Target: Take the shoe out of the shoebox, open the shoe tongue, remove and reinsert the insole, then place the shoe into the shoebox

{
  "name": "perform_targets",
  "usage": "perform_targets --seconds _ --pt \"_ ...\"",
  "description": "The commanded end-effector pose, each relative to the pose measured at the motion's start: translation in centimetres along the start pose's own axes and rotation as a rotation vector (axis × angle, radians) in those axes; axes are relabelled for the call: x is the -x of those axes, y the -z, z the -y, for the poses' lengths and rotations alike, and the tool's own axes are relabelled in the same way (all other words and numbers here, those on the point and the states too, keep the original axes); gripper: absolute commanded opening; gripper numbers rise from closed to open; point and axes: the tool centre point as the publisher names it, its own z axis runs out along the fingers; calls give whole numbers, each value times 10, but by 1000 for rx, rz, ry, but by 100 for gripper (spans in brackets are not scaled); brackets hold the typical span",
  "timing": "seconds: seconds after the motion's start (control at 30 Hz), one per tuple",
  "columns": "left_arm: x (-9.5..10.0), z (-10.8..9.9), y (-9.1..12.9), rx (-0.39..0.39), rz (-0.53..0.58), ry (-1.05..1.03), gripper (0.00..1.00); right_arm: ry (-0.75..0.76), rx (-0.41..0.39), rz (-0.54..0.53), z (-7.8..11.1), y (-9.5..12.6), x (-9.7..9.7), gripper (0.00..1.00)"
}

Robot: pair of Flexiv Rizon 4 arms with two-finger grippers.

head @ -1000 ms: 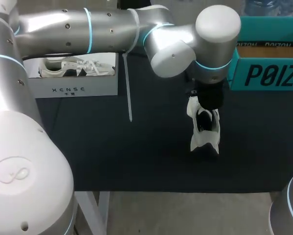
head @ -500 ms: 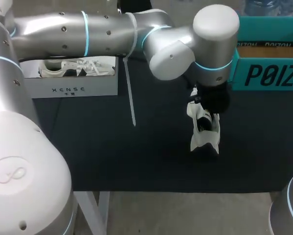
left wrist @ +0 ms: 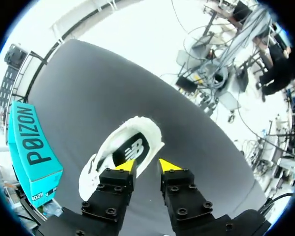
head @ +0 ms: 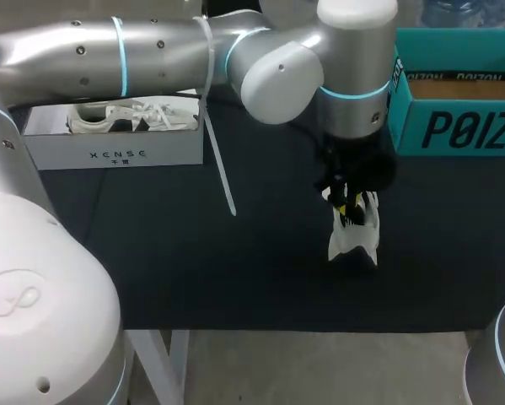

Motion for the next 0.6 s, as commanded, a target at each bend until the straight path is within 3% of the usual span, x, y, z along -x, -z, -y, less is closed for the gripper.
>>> perform_targets --seconds 0.03,0.33,0.4,0.47,0.57,0.6 --pt "8 -1 2 1 -20 12 100 -1 -1 2 0 -1 0 100" --pt "8 -1 2 1 -20 12 100 -1 -1 2 0 -1 0 100" --pt "3 -3 -3 66 -82 228 100 -1 -1 2 0 -1 0 100" --pt "-4 2 -6 1 -113 376 100 -1 -1 2 0 -1 0 100" --pt "-17 22 -1 8 -161 579 100 -1 -1 2 0 -1 0 100" --pt "-20 29 -2 -29 -169 631 100 -1 -1 2 0 -1 0 100"
